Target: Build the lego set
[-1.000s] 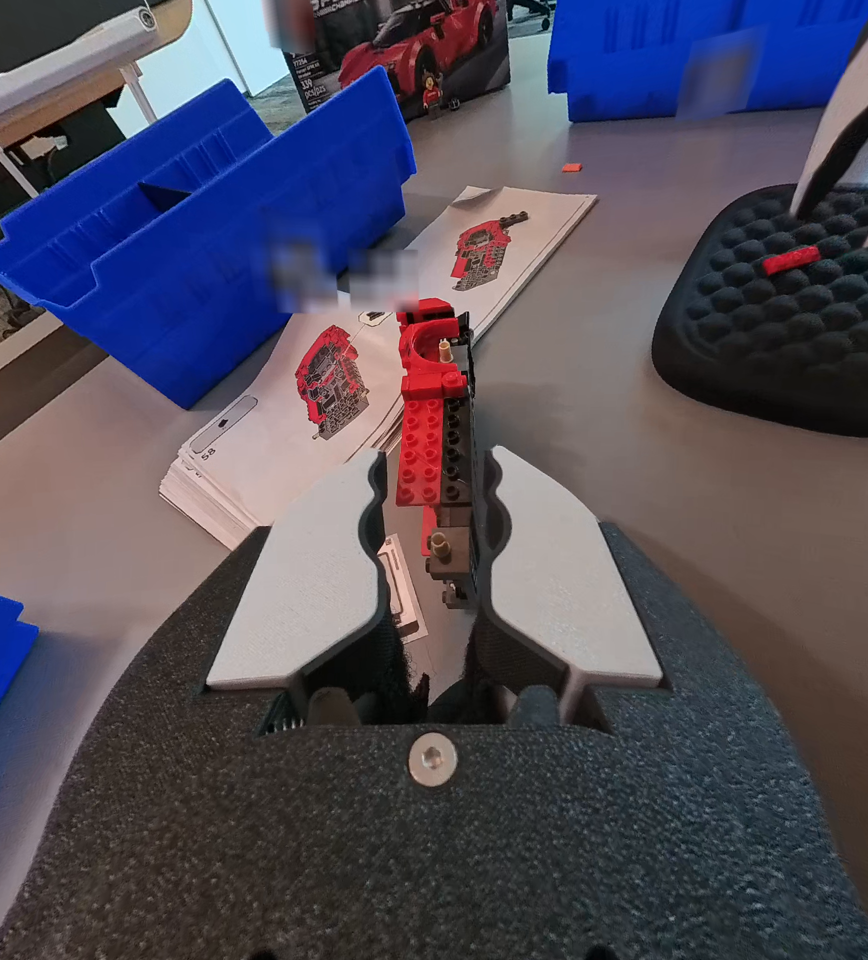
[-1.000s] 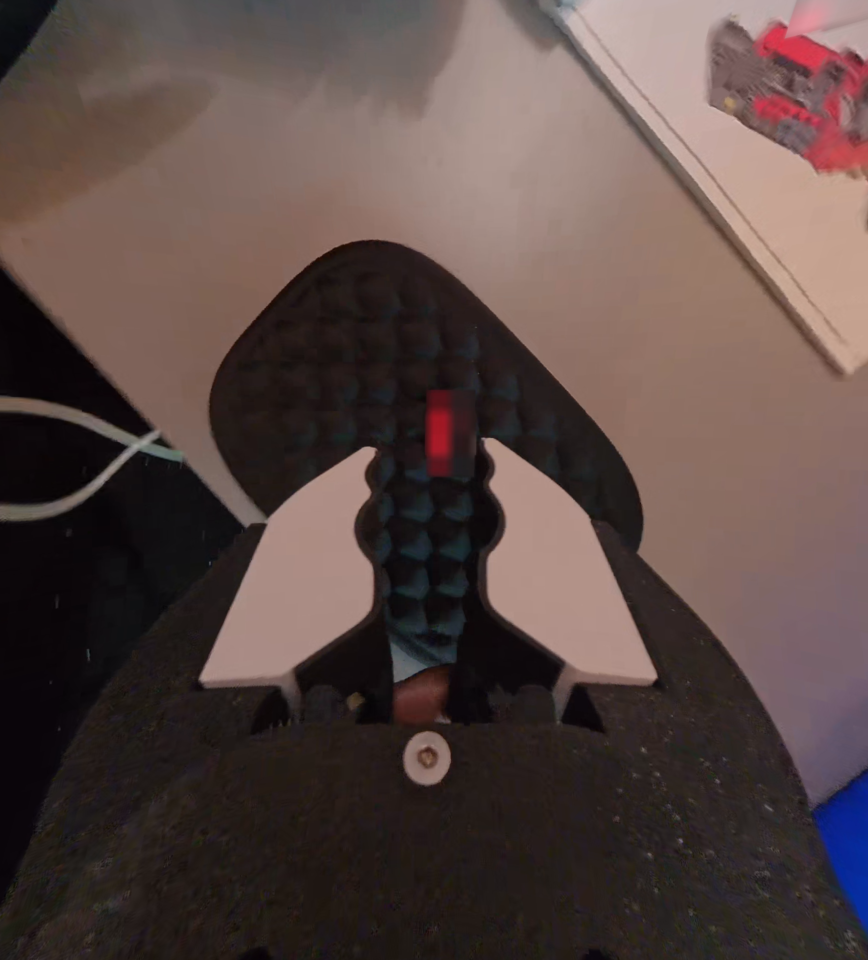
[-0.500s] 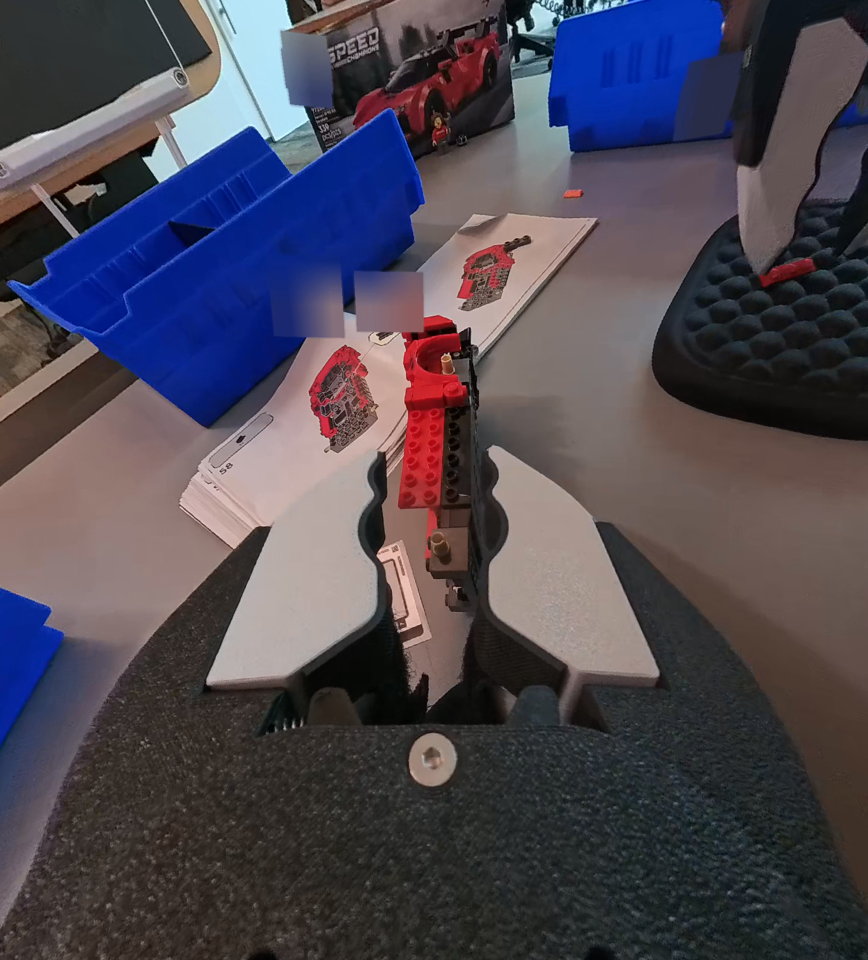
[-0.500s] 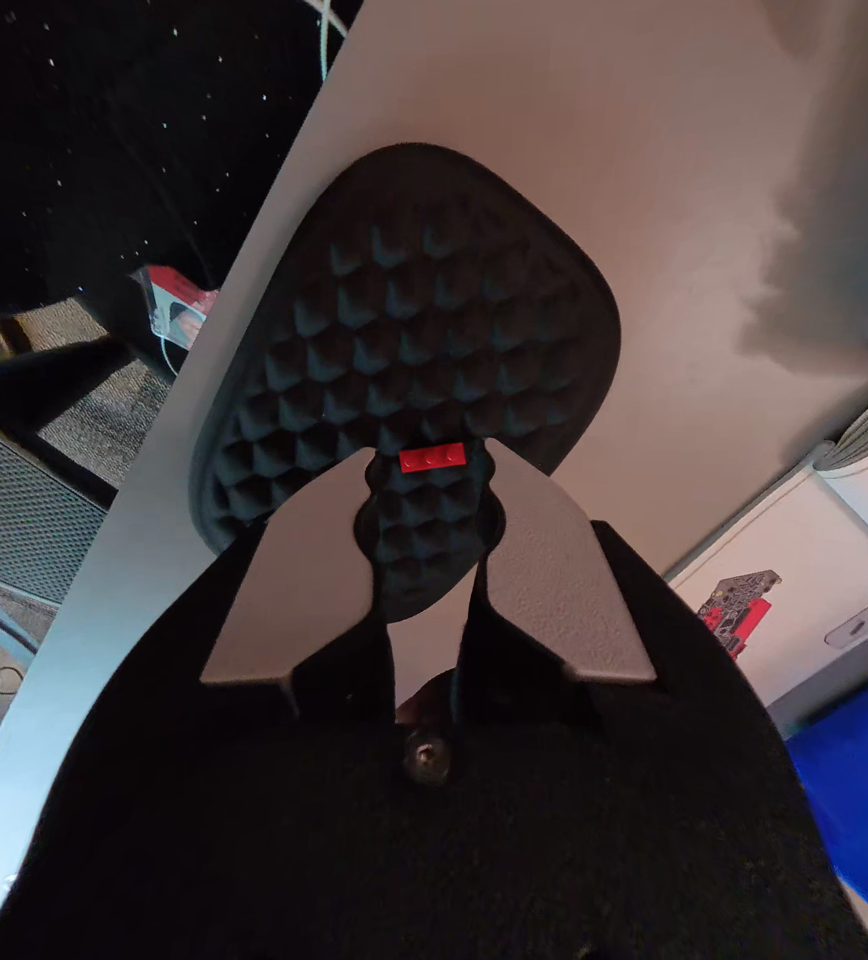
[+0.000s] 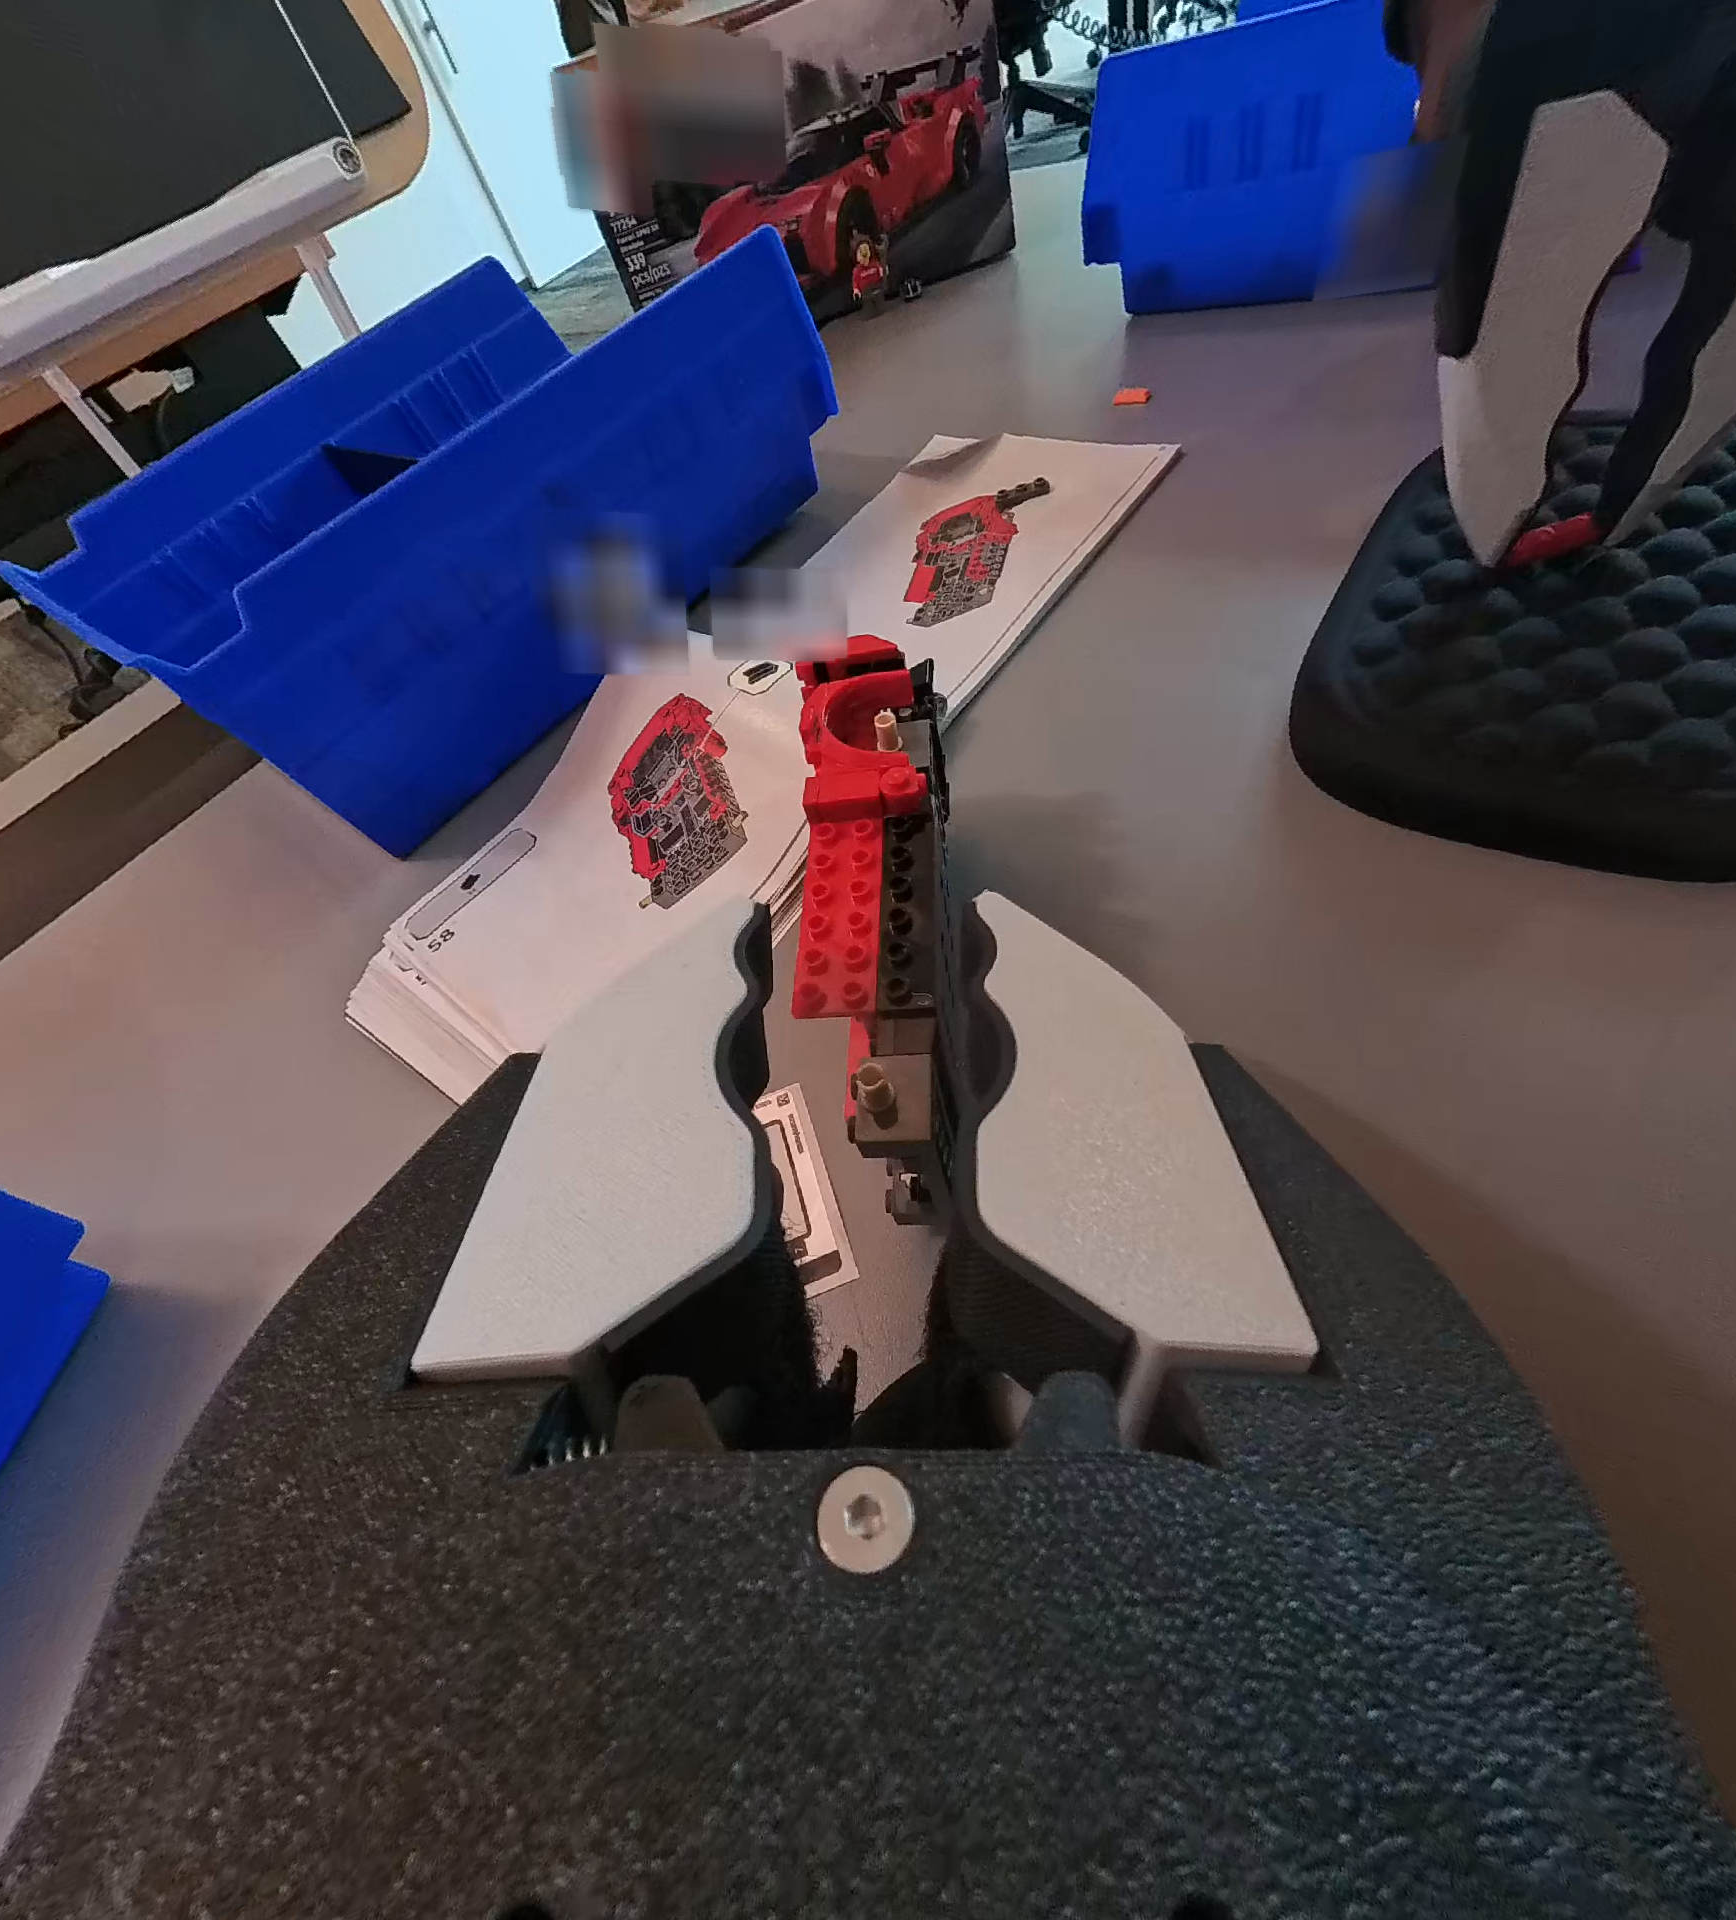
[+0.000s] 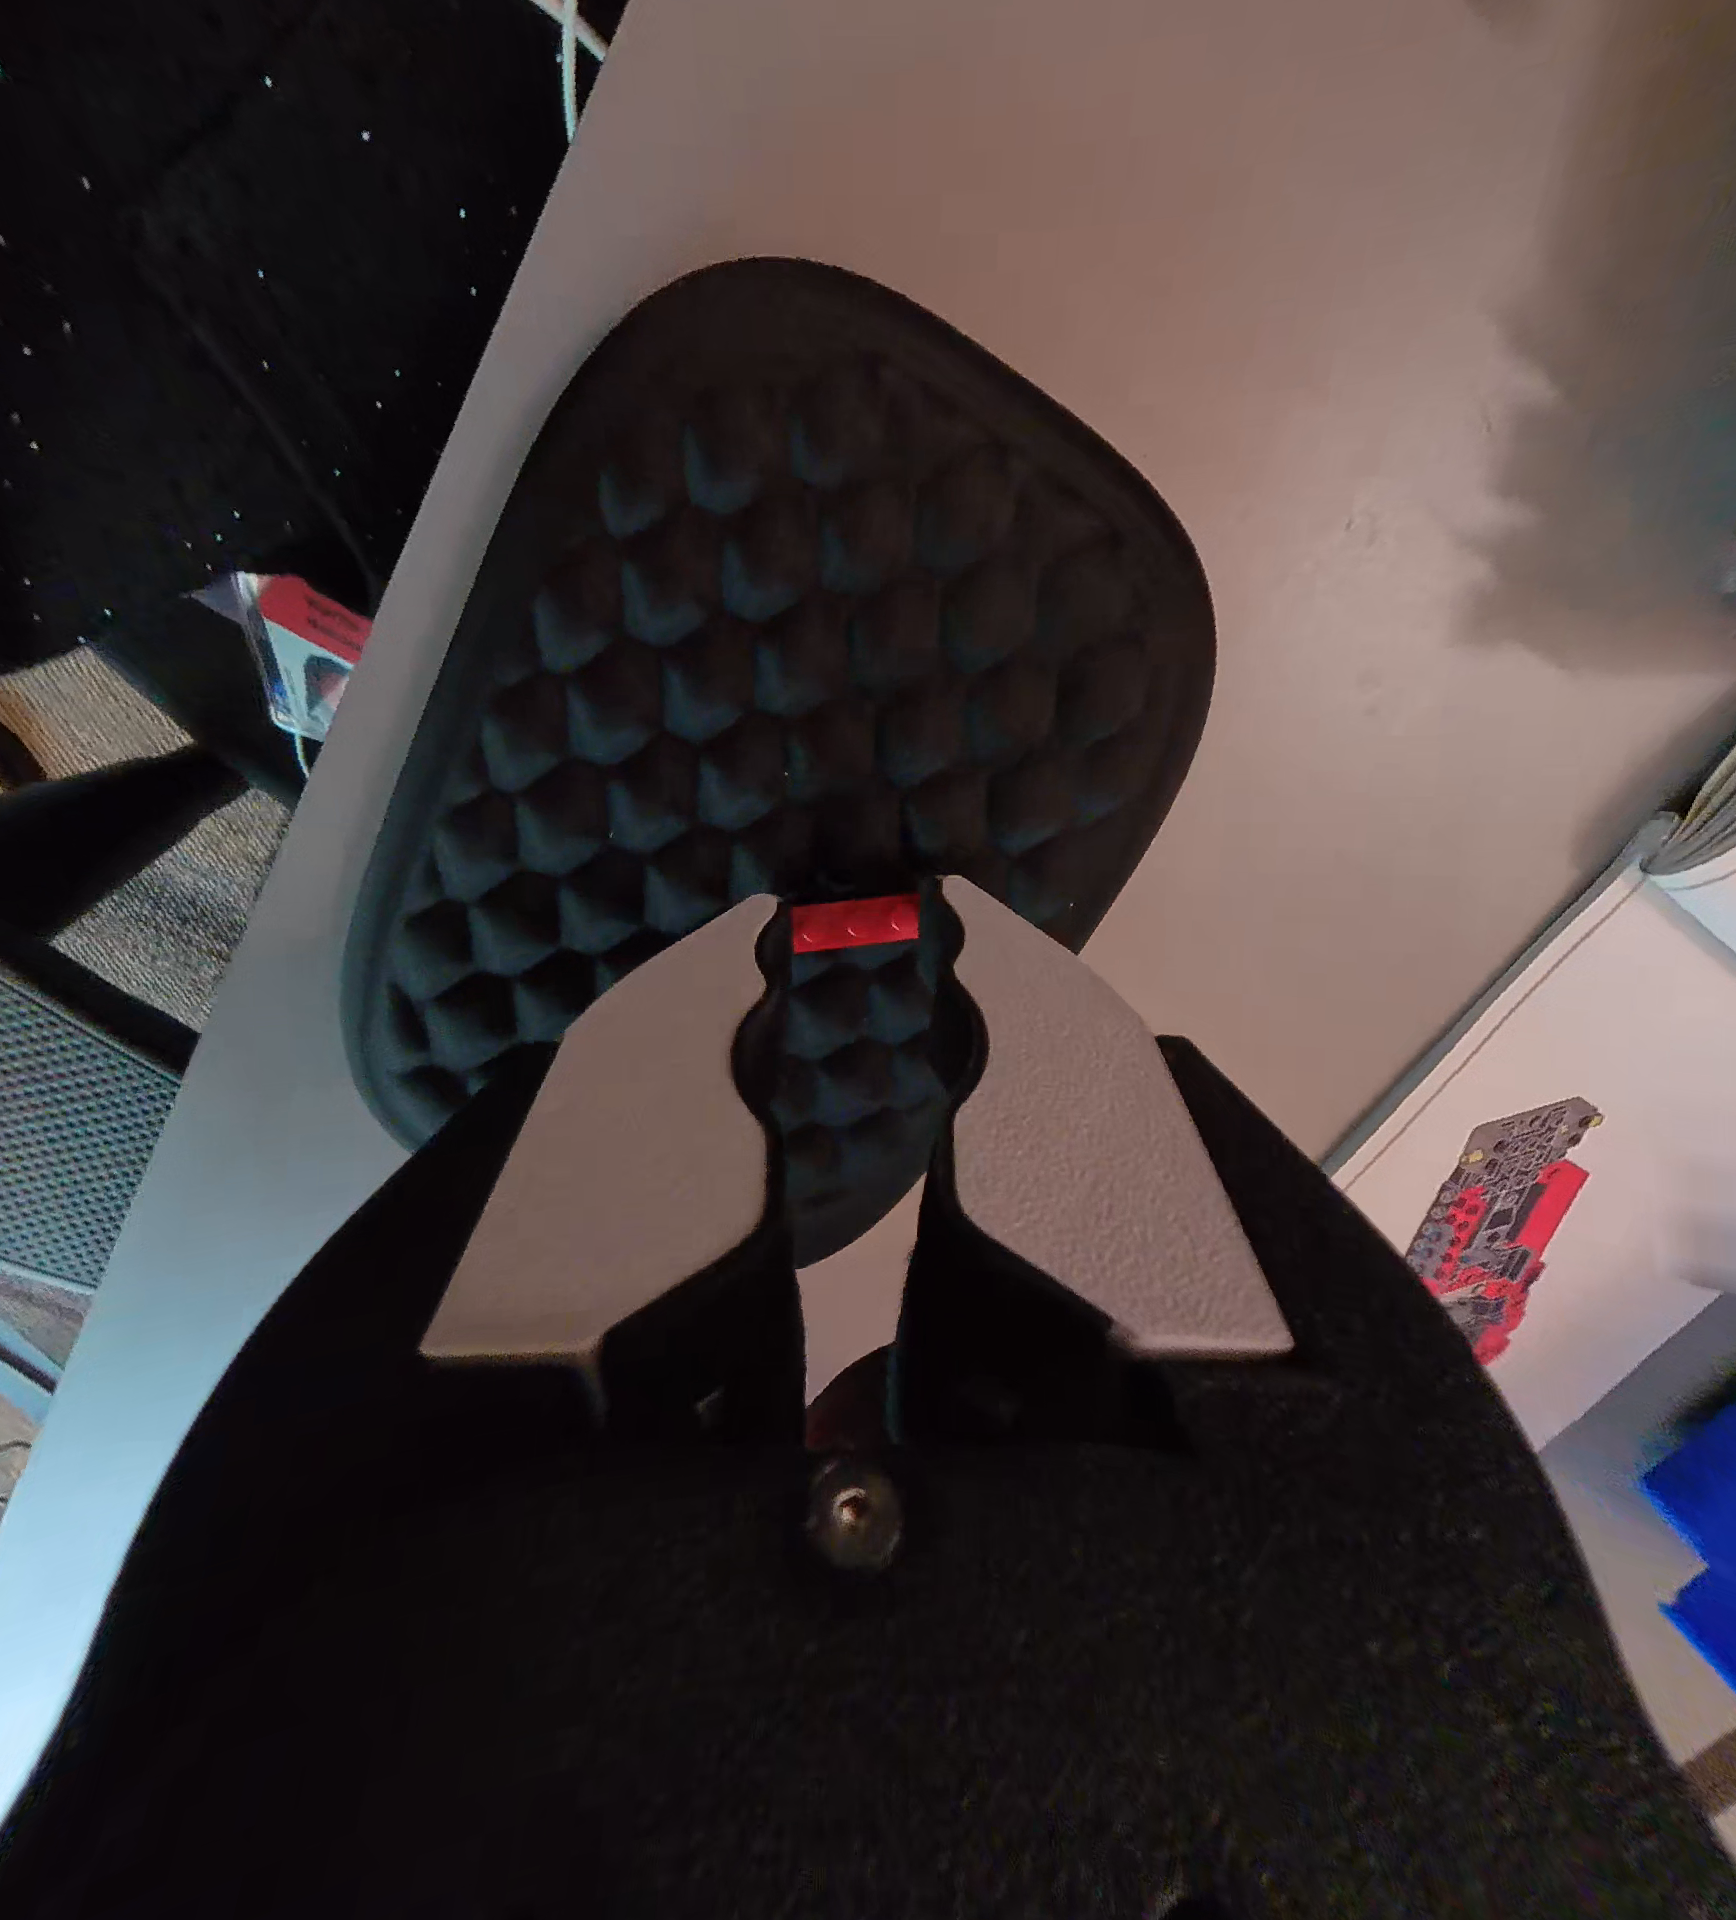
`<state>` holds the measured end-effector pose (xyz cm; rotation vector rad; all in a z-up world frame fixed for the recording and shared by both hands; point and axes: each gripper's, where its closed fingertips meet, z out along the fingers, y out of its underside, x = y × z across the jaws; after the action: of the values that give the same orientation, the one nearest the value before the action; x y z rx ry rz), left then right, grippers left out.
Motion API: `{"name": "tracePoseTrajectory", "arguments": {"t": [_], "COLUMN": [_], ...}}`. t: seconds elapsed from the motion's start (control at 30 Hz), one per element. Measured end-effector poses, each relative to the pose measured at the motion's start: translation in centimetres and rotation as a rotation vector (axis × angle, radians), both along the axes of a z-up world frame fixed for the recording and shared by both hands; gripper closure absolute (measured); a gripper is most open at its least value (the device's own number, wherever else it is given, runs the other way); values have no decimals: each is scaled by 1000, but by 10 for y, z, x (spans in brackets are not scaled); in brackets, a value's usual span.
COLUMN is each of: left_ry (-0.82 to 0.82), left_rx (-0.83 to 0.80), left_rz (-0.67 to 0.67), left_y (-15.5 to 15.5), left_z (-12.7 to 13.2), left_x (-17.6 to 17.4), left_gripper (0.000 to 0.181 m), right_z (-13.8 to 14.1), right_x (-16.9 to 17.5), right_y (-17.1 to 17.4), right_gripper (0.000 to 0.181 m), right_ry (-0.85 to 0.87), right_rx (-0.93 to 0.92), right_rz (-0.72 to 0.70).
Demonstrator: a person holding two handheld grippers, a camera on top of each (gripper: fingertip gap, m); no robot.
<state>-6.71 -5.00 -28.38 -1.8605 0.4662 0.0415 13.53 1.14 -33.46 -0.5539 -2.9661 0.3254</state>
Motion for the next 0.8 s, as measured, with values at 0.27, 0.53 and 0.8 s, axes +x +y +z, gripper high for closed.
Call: {"name": "tracePoseTrajectory", "arguments": {"t": [0.27, 0.53, 0.8], "left_ry": [0, 2, 7], "left_rx": [-8, -9, -14], "left_rz": [-3, -3, -11], "left_y": [0, 0, 0], "left_z": [-1, -1, -2], "left_x": [0, 0, 1], "left_gripper": [148, 148, 148], "right_z": [1, 8, 9], "right_x": [1, -1, -3], "right_y": [4, -4, 4], "right_gripper": [157, 154, 151], "right_ry": [-10, -16, 79], "right_rx": [-11, -80, 11], "right_rz": [-51, -162, -325]}}
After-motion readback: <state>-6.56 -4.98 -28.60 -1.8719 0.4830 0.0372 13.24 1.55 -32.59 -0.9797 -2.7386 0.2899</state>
